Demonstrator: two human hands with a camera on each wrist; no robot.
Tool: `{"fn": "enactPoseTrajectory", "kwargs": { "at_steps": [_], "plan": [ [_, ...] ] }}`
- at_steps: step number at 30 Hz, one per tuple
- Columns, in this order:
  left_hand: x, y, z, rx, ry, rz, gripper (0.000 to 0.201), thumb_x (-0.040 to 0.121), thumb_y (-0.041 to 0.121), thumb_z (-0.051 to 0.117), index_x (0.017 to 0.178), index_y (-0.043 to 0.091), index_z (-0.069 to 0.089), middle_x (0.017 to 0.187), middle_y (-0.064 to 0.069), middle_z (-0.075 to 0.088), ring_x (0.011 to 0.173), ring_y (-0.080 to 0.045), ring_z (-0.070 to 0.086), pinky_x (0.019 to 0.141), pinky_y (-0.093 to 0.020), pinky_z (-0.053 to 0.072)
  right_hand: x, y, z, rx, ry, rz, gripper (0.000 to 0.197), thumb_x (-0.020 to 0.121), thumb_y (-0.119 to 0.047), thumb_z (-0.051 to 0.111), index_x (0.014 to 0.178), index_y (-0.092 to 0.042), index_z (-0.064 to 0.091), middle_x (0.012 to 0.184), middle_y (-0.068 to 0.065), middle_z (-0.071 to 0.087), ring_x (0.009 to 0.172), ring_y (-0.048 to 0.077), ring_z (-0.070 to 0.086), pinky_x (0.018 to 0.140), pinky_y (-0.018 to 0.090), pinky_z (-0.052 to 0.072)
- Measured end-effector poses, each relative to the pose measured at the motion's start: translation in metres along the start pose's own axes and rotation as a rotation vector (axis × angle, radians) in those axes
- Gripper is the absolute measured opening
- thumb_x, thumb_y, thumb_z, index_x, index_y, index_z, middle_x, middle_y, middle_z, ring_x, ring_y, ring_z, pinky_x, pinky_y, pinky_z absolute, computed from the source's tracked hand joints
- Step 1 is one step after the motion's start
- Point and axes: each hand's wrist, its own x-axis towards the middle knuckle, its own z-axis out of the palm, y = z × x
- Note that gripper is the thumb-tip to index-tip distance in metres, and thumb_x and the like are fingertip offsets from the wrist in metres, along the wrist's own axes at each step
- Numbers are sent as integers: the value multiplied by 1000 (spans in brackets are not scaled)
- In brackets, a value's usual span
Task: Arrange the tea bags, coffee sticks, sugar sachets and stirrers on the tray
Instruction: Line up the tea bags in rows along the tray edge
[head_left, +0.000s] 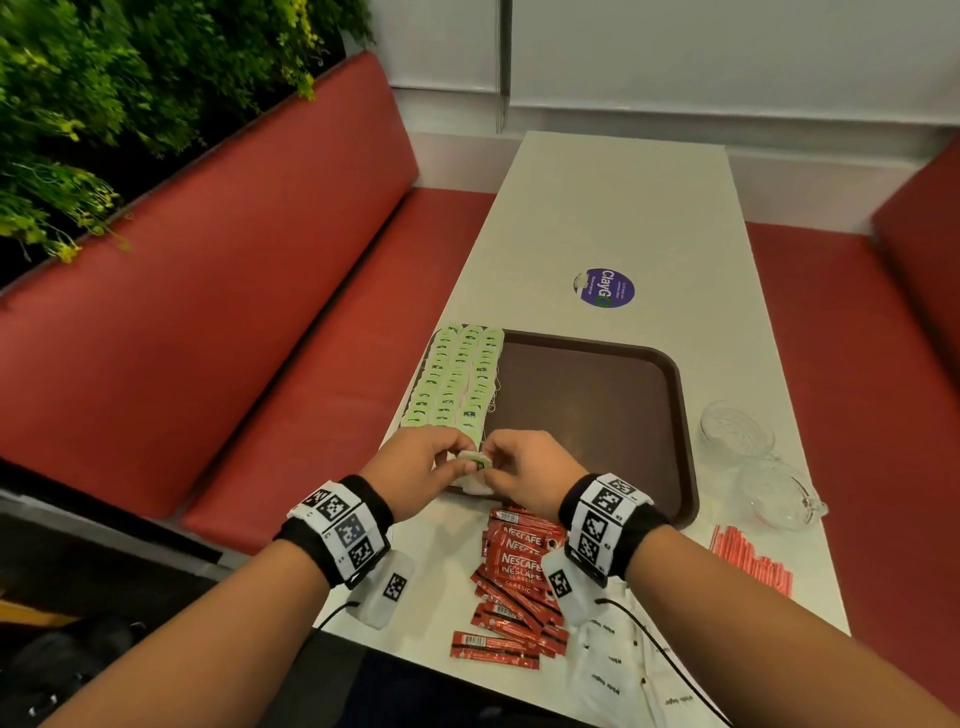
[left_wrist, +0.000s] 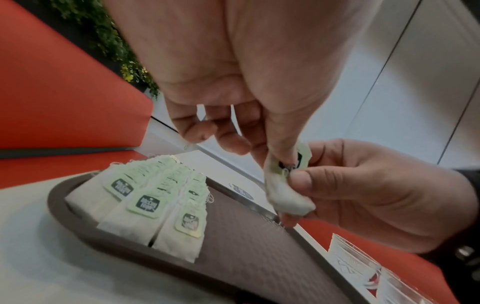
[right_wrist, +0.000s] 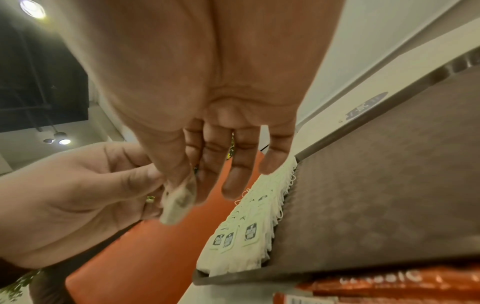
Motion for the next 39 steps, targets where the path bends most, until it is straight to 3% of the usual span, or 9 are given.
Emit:
{"fn": "enactPoseTrajectory", "kwargs": {
  "at_steps": [3, 6, 11, 18, 23, 28, 32, 37, 39],
  "plan": [
    [6, -7, 0, -9, 94, -61, 5, 94, 25, 65, 91, 29, 65, 80, 9, 68, 75, -7, 60, 69, -22, 47, 8, 5, 7, 26, 2, 59, 13, 91, -26, 68, 104, -23, 64, 89, -9, 68, 79, 7, 62, 74, 25, 51],
    [16, -19, 1, 34, 117, -186, 4, 97, 26, 61, 95, 25, 63, 78, 6, 66, 68, -8, 58, 56, -12, 39, 16, 13, 11, -33, -17, 138, 30, 98, -20, 57, 127, -20, 59, 116, -3, 70, 105, 16, 64, 96, 33, 50],
    [32, -37, 16, 139, -60, -290, 13, 99, 29, 58, 110, 24, 62, 84, 7, 60, 78, -16, 57, 66, -25, 40, 38, 21, 9, -91, -85, 292, 58, 100, -13, 48, 155, -12, 30, 153, 10, 45, 138, 29, 45, 114, 36, 37],
    [39, -45, 24, 187, 5, -252, 29, 92, 34, 67, 118, 30, 58, 102, 9, 55, 93, -12, 56, 83, -28, 46, 77, 27, 12, 6, -131, 404, 60, 95, -15, 50, 151, -21, 28, 133, 21, 58, 116, 38, 58, 91, 36, 47],
    [37, -54, 29, 279, -168, -139, 26, 89, 33, 70, 114, 28, 63, 111, 8, 53, 100, -14, 55, 87, -30, 45, 104, 39, 18, 32, -149, 428, 60, 87, -26, 50, 142, -27, 29, 128, 16, 60, 105, 35, 62, 90, 44, 54],
    [37, -63, 33, 328, -182, -99, 26, 92, 37, 65, 116, 29, 66, 112, 7, 56, 103, -16, 58, 84, -28, 44, 110, 26, 14, -59, -189, 454, 68, 97, -15, 47, 156, -16, 14, 148, 19, 44, 120, 41, 54, 86, 35, 46],
    [39, -63, 31, 357, -199, -87, 28, 93, 41, 63, 118, 28, 66, 112, 6, 57, 103, -15, 58, 84, -29, 45, 107, 21, 10, -137, -226, 444, 70, 100, -11, 43, 159, -15, 6, 162, 13, 24, 137, 40, 39, 107, 41, 40],
    [34, -45, 29, 314, -130, 11, 22, 95, 41, 59, 111, 28, 67, 106, 8, 58, 102, -13, 54, 86, -30, 45, 88, 23, -1, -115, -175, 391, 71, 100, -18, 48, 159, -24, 9, 166, 4, 16, 147, 37, 23, 118, 48, 31],
    [30, -30, 31, 282, -166, 85, 21, 93, 41, 62, 108, 28, 69, 104, 8, 59, 101, -12, 54, 87, -31, 46, 76, 30, -6, -143, -146, 402, 64, 99, -20, 48, 157, -26, 21, 164, 7, 25, 142, 35, 35, 114, 46, 37]
  ]
}}
